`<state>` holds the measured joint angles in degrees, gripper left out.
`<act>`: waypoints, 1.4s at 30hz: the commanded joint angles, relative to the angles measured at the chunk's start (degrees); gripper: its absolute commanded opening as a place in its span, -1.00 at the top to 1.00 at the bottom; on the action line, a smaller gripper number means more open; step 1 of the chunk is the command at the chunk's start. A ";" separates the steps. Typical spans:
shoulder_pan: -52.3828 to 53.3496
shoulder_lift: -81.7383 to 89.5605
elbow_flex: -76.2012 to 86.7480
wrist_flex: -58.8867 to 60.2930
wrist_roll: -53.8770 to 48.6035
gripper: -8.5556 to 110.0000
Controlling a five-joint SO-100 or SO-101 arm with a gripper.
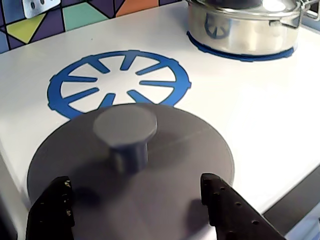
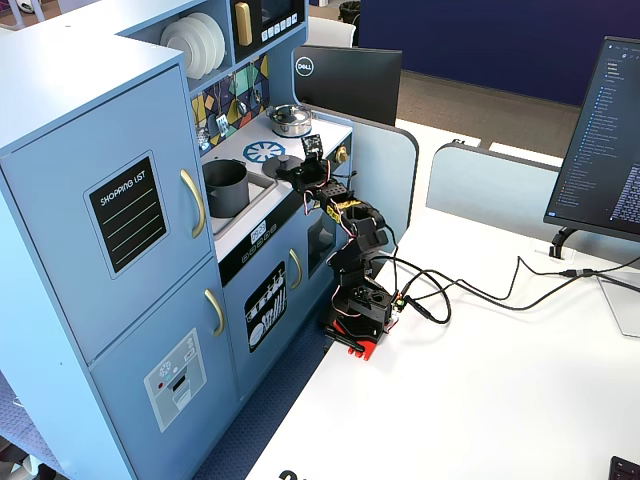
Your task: Pick up the lid from the counter and put it on the gray recipient
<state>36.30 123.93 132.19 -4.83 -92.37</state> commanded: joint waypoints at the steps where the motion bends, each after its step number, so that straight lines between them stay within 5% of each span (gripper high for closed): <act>1: -0.18 -3.43 -7.29 -2.46 -0.44 0.43; 19: -2.64 -20.04 -18.37 -7.21 -0.44 0.49; 24: -3.08 -21.71 -18.46 -7.65 -2.46 0.86; 33: -3.87 -16.17 -15.12 -10.90 -0.44 0.86; 42: -4.13 -4.92 -19.60 -0.88 -3.96 0.86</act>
<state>32.61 111.53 117.51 -8.53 -95.71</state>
